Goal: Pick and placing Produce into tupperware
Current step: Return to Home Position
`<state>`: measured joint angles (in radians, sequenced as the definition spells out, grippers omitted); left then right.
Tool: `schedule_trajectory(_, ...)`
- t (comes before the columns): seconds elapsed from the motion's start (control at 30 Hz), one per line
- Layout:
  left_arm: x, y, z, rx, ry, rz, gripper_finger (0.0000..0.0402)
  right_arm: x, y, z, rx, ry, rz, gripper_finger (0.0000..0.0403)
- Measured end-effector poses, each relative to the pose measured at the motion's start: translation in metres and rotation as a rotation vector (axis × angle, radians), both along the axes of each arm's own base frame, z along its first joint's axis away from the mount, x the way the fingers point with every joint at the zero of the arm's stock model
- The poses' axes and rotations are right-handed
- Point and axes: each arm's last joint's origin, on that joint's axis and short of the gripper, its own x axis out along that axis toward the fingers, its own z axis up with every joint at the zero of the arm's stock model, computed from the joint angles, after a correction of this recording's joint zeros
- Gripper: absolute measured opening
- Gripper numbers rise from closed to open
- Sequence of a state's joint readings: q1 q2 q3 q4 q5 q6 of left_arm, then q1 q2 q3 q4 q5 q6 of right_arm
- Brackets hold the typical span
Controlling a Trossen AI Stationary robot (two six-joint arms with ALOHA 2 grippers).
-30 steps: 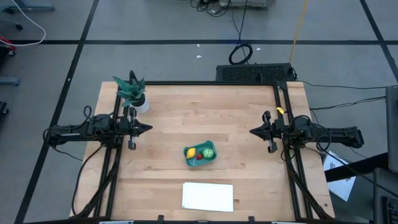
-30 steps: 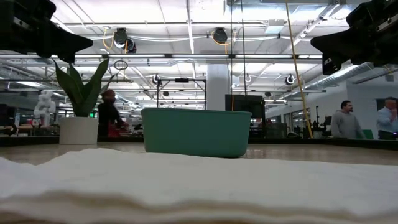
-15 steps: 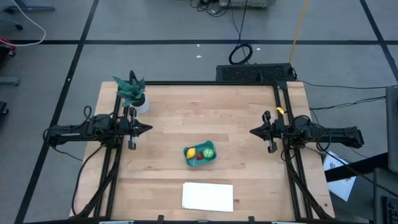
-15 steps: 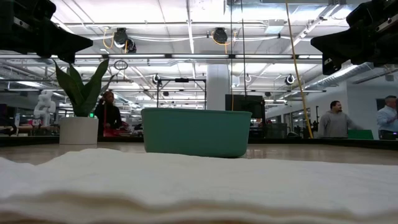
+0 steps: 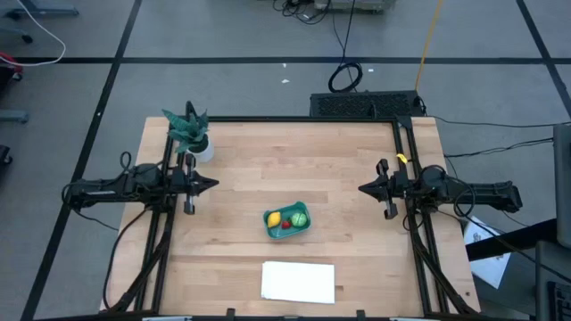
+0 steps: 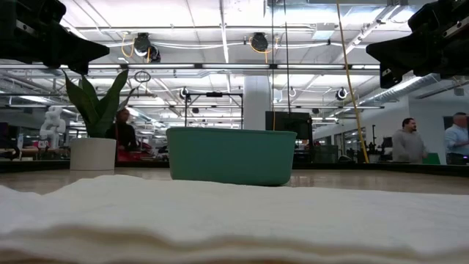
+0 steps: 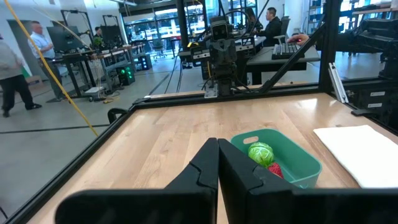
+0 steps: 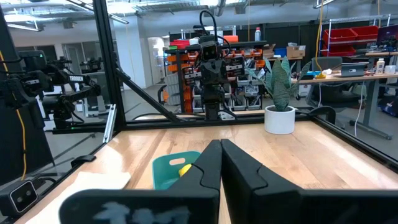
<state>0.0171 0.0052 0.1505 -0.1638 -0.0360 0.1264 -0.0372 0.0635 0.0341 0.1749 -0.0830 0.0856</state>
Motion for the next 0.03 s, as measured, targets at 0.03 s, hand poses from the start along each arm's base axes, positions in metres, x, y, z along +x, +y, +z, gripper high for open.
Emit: schedule_trajectory(0.03,0.0,0.0,0.0,0.0,0.0,0.0,0.0005,0.0,0.0,0.0,0.0,0.0,0.0,0.0)
